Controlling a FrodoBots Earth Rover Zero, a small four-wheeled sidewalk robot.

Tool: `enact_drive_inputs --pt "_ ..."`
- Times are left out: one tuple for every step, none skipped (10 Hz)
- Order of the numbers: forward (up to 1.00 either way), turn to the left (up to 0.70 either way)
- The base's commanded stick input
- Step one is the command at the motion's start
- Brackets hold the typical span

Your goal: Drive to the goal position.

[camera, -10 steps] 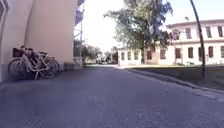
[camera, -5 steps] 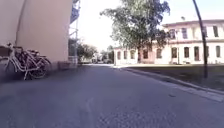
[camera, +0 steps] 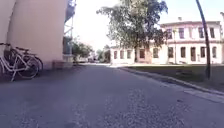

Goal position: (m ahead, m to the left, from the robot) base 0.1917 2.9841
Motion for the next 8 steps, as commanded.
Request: enact_drive_inputs --pt "0.70 0.13" --pt "0.70 0.12" --pt "0.70 0.10" --pt "0.70 0.06" --pt "0.70 0.00" --pt "0.70 0.00" --pt "0.70 0.00" --pt "0.70 0.00"
